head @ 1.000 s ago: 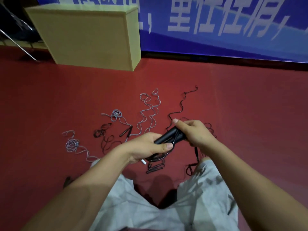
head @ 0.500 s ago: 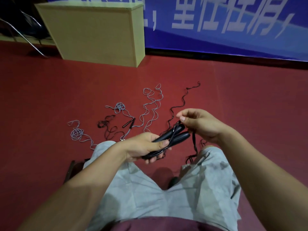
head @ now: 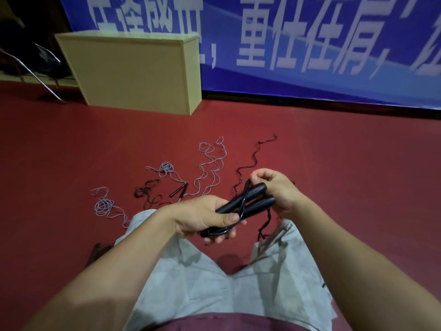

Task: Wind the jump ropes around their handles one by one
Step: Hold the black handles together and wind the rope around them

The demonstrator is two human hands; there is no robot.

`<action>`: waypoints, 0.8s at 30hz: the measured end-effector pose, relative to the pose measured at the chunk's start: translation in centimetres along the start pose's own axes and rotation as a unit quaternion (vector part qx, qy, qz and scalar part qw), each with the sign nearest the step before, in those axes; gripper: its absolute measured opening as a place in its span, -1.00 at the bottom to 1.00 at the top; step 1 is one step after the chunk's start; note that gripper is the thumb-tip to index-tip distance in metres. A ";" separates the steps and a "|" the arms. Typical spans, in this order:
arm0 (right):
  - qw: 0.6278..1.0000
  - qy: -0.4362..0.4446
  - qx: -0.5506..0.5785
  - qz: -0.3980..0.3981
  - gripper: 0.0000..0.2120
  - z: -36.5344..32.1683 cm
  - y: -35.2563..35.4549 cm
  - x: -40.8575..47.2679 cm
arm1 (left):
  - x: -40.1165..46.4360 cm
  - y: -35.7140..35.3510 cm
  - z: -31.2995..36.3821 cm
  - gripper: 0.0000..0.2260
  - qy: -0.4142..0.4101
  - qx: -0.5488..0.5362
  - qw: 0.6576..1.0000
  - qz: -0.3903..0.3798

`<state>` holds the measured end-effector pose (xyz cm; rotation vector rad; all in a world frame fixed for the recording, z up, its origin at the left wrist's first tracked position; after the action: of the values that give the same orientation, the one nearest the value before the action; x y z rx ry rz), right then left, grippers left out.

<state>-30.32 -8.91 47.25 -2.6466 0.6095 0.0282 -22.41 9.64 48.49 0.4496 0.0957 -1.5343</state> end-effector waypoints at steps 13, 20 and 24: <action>0.970 0.036 -0.239 -0.034 -0.74 0.3 -1.7 -2.4 | -0.6 2.2 0.9 -0.90 -0.024 -0.112 0.938 0.326; 0.914 0.053 -0.394 -0.078 -0.76 -0.7 -2.5 -3.5 | -1.3 3.3 -1.1 -0.92 0.025 -0.073 0.903 0.423; 0.906 0.076 -0.409 -0.074 -0.70 -1.2 -3.2 -4.0 | -1.2 3.3 -1.8 -0.98 0.052 0.024 0.891 0.450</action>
<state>-32.63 -5.11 50.04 -3.5353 0.5115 0.0401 -18.86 11.30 48.00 0.5149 -0.0673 -0.5948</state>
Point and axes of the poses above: each hand's wrist, its own x-axis towards the middle knuckle, its own y-axis out of the back of the hand, z = x × y, the point moved 2 cm from there along x, towards the middle knuckle, and after that the axes turned 14 degrees about x, right-handed, at the moved point
